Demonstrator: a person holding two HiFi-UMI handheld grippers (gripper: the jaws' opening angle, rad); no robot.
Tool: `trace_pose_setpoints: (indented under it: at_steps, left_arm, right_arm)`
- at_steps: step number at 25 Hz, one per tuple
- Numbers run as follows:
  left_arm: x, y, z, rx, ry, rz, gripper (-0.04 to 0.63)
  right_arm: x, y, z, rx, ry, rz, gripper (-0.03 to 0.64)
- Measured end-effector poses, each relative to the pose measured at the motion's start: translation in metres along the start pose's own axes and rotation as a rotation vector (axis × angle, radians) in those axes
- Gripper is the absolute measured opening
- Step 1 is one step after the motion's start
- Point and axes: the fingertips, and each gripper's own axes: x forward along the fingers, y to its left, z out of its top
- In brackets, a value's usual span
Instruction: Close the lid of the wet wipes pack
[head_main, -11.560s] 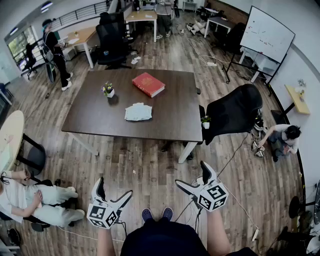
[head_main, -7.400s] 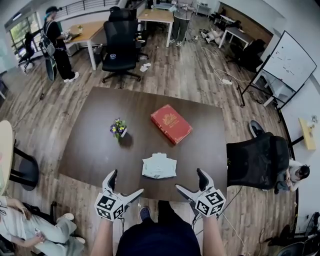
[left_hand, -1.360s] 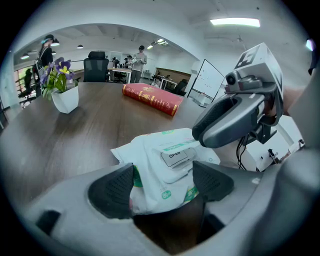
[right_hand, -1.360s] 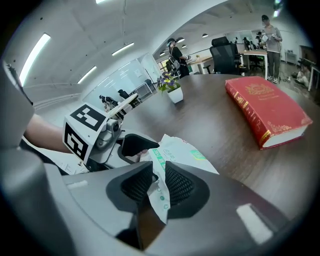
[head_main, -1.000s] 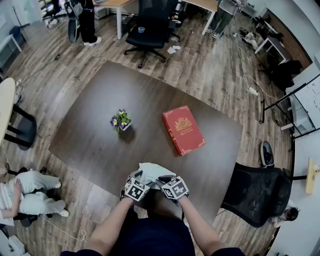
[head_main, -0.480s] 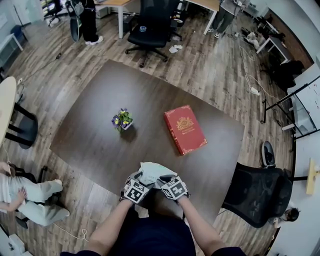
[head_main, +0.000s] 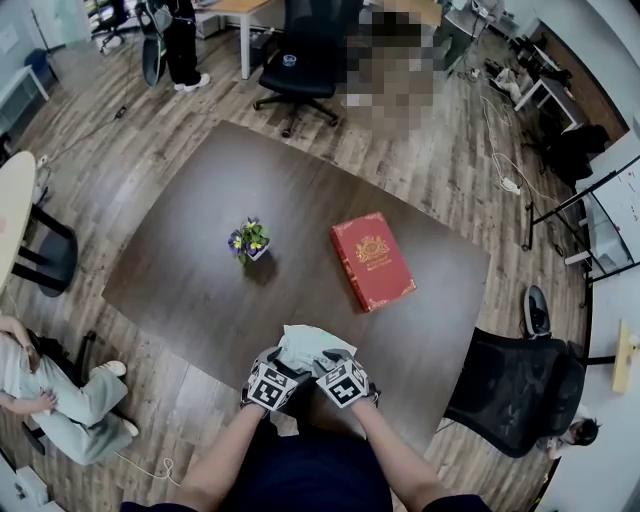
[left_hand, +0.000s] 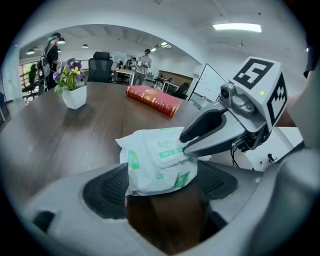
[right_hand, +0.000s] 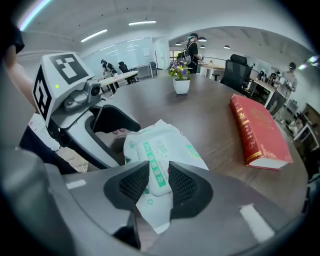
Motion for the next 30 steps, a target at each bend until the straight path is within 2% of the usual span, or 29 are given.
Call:
trace_pose_setpoints:
  at_steps: [8, 12, 17, 25, 30]
  left_arm:
    - [-0.018, 0.002, -0.016, -0.047, -0.007, 0.021, 0.45]
    - [-0.034, 0.004, -0.013, -0.088, -0.058, 0.031, 0.466]
    - [-0.048, 0.001, -0.01, -0.058, -0.081, 0.031, 0.489]
    - [-0.074, -0.007, 0.001, -0.066, -0.144, 0.012, 0.502]
    - [-0.09, -0.011, 0.015, -0.029, -0.19, 0.008, 0.505]
  right_arm:
    - [0.007, -0.001, -0.002, -0.034, 0.015, -0.04, 0.144]
    - [0.008, 0.0, -0.001, -0.046, 0.053, -0.058, 0.147]
    - [0.01, 0.0, -0.002, -0.077, 0.059, -0.079, 0.149]
    - [0.008, -0.002, -0.003, -0.042, 0.013, -0.09, 0.146]
    - [0.008, 0.0, -0.004, -0.002, -0.013, -0.08, 0.144]
